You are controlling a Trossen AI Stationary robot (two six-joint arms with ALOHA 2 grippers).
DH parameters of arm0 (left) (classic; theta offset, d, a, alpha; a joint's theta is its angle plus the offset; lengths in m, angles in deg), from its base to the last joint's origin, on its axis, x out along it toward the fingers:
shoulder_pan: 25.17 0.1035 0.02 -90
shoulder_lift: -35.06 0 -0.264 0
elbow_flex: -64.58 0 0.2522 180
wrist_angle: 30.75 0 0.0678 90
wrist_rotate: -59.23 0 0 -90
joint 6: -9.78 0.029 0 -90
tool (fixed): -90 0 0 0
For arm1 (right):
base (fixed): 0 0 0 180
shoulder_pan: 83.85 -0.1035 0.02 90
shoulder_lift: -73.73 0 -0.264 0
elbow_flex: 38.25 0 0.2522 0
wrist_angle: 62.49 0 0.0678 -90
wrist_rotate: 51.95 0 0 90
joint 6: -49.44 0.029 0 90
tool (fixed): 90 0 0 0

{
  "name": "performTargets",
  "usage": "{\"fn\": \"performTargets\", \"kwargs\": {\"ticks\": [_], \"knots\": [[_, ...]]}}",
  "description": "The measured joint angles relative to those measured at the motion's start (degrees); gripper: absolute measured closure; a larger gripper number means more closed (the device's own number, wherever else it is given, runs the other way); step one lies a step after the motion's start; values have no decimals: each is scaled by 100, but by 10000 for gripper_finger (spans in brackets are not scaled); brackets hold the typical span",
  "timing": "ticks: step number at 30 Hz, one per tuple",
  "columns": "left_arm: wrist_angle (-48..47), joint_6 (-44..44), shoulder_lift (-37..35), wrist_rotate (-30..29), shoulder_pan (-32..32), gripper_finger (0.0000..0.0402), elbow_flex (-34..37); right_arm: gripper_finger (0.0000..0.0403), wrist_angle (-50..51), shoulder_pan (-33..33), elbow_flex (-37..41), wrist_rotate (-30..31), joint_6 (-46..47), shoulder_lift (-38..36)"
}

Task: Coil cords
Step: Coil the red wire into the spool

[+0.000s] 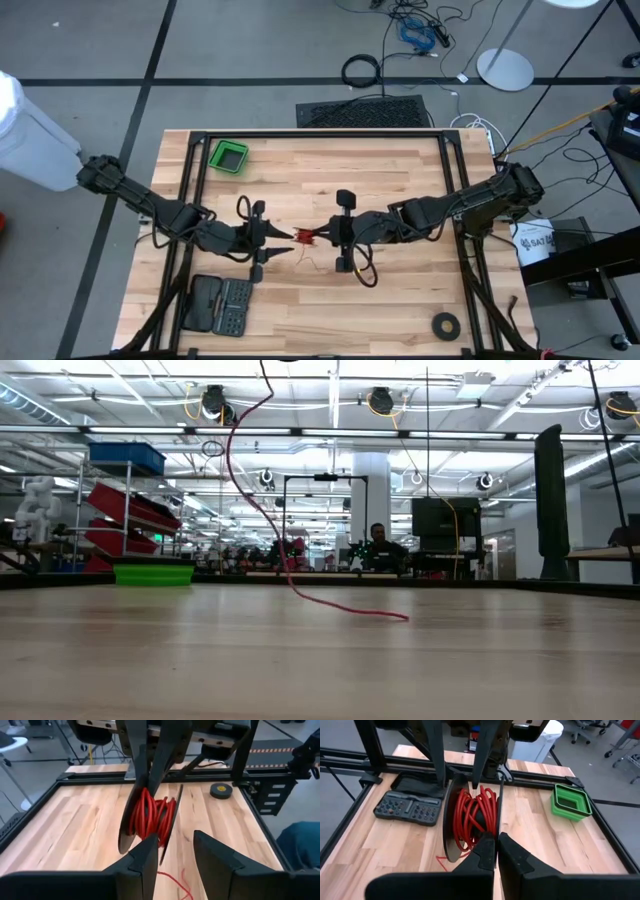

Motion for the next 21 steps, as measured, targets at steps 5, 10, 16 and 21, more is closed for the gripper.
{"fn": "performTargets", "kwargs": {"ticks": [5,10,16,21], "knots": [[9,-4,82,-51,2,272,0,403,-80,69,0,-26,-18,-5],[132,-2,216,-161,-11,272,2,403,-105,116,0,-59,-51,-7],[137,-128,234,-299,-76,272,2,403,-160,127,0,-72,-137,-9],[140,-145,234,-599,-215,272,2,402,-227,130,0,-92,-189,-23]]}}
